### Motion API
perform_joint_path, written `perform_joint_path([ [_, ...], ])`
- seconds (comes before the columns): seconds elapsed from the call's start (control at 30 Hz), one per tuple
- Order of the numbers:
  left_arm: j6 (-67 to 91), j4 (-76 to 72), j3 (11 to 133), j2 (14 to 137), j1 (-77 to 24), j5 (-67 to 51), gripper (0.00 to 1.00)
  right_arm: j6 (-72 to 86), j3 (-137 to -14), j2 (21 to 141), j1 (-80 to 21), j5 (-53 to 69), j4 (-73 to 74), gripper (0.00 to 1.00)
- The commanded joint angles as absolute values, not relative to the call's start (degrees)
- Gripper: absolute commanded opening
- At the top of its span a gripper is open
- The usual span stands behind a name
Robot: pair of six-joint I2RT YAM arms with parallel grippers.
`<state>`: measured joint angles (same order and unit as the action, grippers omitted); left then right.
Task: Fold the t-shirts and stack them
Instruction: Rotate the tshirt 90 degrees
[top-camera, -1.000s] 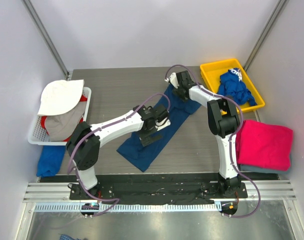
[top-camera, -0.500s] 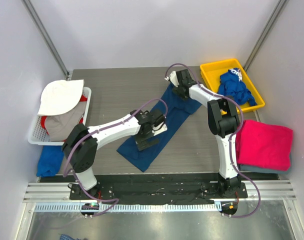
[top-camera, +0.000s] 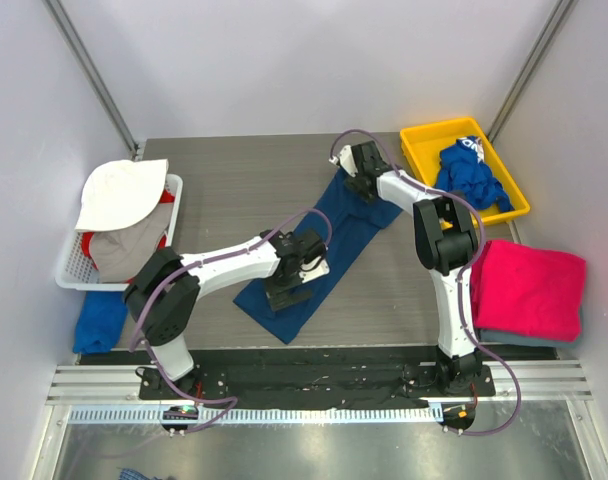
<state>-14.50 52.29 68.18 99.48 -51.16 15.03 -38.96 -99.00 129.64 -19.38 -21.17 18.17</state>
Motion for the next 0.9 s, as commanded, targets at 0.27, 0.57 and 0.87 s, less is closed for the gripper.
perform_joint_path([
  [0.27, -16.17, 46.58, 61.97, 101.95, -51.24, 10.47, 1.00, -40.51, -99.14, 130.25, -19.16, -23.38, 17.23, 0.72],
  [0.57, -16.96, 47.63, 61.17, 103.80, -52.47, 3.44, 1.00, -41.75, -103.80, 135.52, -19.25, -23.47, 16.17, 0.72],
  [0.87, -18.72, 49.92, 63.37, 104.76, -56.86, -0.17, 1.00, -42.10, -111.35, 141.41, -19.34, -21.80, 14.94, 0.72],
])
